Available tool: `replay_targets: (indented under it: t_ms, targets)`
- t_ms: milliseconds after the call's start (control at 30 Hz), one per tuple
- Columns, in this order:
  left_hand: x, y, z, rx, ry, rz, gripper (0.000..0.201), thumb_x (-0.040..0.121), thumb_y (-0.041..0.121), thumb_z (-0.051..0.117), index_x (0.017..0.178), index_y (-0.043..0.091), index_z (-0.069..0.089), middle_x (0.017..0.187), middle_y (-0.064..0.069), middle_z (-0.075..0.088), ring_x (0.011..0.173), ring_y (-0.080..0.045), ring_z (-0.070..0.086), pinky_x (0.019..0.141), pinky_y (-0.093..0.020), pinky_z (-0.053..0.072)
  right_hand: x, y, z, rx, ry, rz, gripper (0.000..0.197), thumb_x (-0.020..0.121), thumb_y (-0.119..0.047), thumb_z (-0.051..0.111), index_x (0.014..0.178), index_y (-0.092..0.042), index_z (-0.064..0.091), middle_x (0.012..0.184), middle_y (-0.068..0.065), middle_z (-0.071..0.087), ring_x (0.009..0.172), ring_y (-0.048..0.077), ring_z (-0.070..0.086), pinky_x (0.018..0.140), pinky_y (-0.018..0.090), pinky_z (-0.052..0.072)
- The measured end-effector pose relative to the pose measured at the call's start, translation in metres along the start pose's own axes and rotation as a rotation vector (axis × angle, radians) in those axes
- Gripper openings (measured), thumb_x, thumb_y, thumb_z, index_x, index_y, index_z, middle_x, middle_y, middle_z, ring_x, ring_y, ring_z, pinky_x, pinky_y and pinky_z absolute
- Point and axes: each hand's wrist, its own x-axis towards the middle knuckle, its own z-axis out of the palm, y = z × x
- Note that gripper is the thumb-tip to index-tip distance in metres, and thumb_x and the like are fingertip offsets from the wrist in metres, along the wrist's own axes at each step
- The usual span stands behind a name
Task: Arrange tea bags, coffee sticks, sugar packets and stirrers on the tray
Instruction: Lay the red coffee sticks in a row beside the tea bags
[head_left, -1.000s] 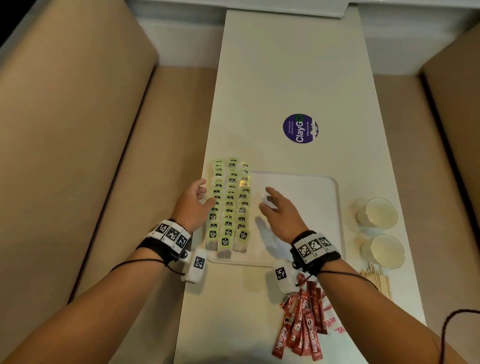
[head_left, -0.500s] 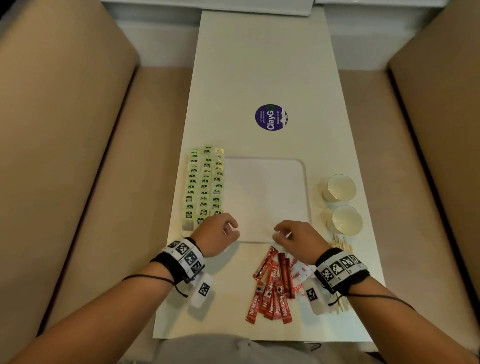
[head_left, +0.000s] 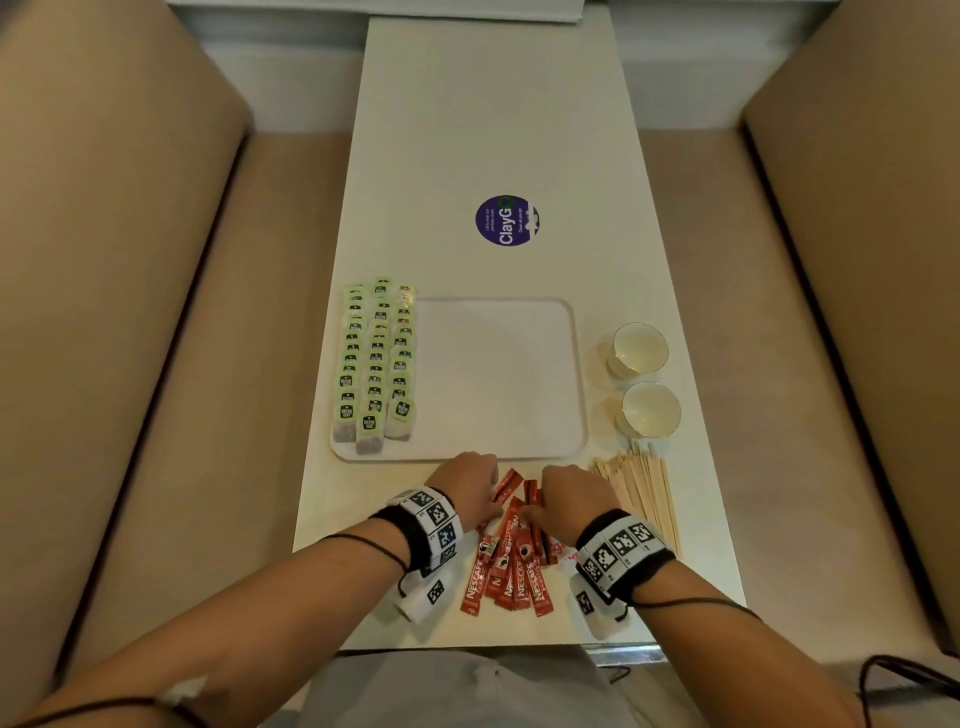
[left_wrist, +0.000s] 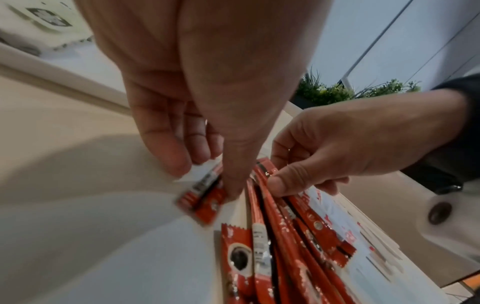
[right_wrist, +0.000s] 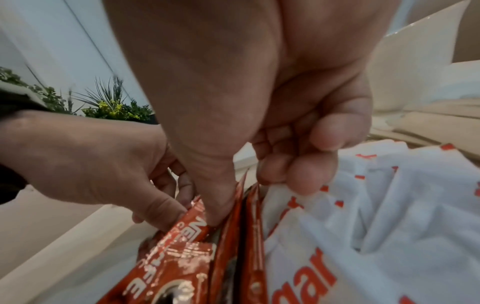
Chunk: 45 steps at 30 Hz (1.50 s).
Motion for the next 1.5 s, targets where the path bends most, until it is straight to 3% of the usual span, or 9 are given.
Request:
replay_targets:
  t_ms: [333, 533, 667, 767, 867, 1000, 1133, 1333, 1500]
  targets:
    - [-0.006, -0.007, -0.007, 0.004, -0.06, -0.077, 0.016, 0.088, 0.011, 0.064, 0.098, 0.017, 0.075, 0.096, -0.002, 0.072, 0.088, -0.02, 0.066, 0.074, -0.028, 0.051, 0.0, -0.004, -0.002, 0.087, -0.007, 0.022, 0.035, 0.094, -0.046, 0.061, 0.073, -0.019, 0.054, 0.072, -0.003, 0.06, 0.067, 0.015, 0.061, 0.06, 0.028, 0.048]
    - [-0.016, -0.019, -0.023, -0.287, -0.041, -0.098, 0.011, 0.088, 0.023, 0.067, 0.091, 0.012, 0.064, 0.088, -0.008, 0.068, 0.076, -0.022, 0.062, 0.069, -0.033, 0.048, -0.001, 0.001, -0.008, 0.338, 0.023, -0.041, 0.033, 0.092, -0.047, 0.065, 0.08, -0.016, 0.066, 0.078, -0.003, 0.065, 0.067, 0.011, 0.06, 0.059, 0.024, 0.043]
    - [-0.024, -0.024, -0.036, -0.553, -0.036, -0.115, 0.017, 0.099, 0.021, 0.048, 0.084, 0.016, 0.054, 0.076, -0.005, 0.061, 0.066, -0.017, 0.061, 0.068, -0.034, 0.048, -0.003, -0.001, -0.027, 0.523, 0.102, -0.13, 0.034, 0.094, -0.043, 0.065, 0.07, -0.023, 0.054, 0.067, -0.006, 0.055, 0.057, 0.011, 0.05, 0.058, 0.025, 0.042]
    - [-0.031, -0.025, -0.045, -0.722, 0.017, -0.139, 0.022, 0.101, 0.015, 0.039, 0.09, 0.018, 0.058, 0.071, -0.001, 0.055, 0.06, -0.015, 0.058, 0.07, -0.034, 0.045, -0.003, -0.007, -0.041, 0.603, 0.171, -0.182, 0.041, 0.095, -0.043, 0.063, 0.069, -0.014, 0.051, 0.062, -0.001, 0.049, 0.054, 0.014, 0.044, 0.058, 0.029, 0.04]
    - [-0.038, -0.023, -0.057, -0.842, 0.043, -0.11, 0.022, 0.104, 0.017, 0.043, 0.094, 0.017, 0.063, 0.072, 0.0, 0.055, 0.058, -0.016, 0.053, 0.066, -0.031, 0.042, -0.003, -0.016, -0.055, 0.718, 0.198, -0.233, 0.042, 0.097, -0.044, 0.061, 0.079, -0.006, 0.059, 0.068, 0.006, 0.062, 0.058, 0.019, 0.06, 0.058, 0.032, 0.047]
    - [-0.047, -0.02, -0.071, -0.949, 0.016, -0.062, 0.023, 0.108, 0.025, 0.042, 0.107, 0.019, 0.064, 0.095, -0.004, 0.073, 0.072, -0.016, 0.062, 0.061, -0.024, 0.043, -0.006, -0.027, -0.071, 0.899, 0.226, -0.344, 0.026, 0.1, -0.036, 0.061, 0.081, -0.019, 0.066, 0.075, -0.003, 0.07, 0.063, 0.007, 0.066, 0.059, 0.014, 0.045]
    - [-0.055, -0.012, -0.08, -0.97, 0.007, -0.003, 0.024, 0.108, 0.025, 0.042, 0.112, 0.016, 0.064, 0.094, -0.002, 0.075, 0.072, -0.013, 0.064, 0.061, -0.021, 0.043, -0.004, -0.033, -0.076, 0.954, 0.249, -0.38, 0.026, 0.101, -0.034, 0.06, 0.087, -0.013, 0.068, 0.066, -0.012, 0.068, 0.061, 0.005, 0.064, 0.058, 0.013, 0.044]
    - [-0.061, -0.008, -0.087, -0.915, 0.062, 0.093, 0.026, 0.107, 0.016, 0.046, 0.109, 0.0, 0.067, 0.073, 0.01, 0.065, 0.062, -0.006, 0.054, 0.055, -0.011, 0.04, -0.004, -0.038, -0.077, 1.031, 0.223, -0.387, 0.027, 0.1, -0.034, 0.062, 0.091, -0.009, 0.068, 0.073, -0.005, 0.07, 0.064, 0.005, 0.064, 0.057, 0.013, 0.044]
    - [-0.069, -0.005, -0.093, -0.978, 0.06, 0.068, 0.026, 0.108, 0.026, 0.043, 0.104, 0.012, 0.065, 0.085, 0.002, 0.071, 0.072, -0.017, 0.064, 0.059, -0.02, 0.045, -0.008, -0.041, -0.076, 1.047, 0.191, -0.423, 0.025, 0.099, -0.031, 0.063, 0.091, -0.008, 0.067, 0.077, 0.003, 0.069, 0.066, 0.006, 0.066, 0.059, 0.015, 0.047]
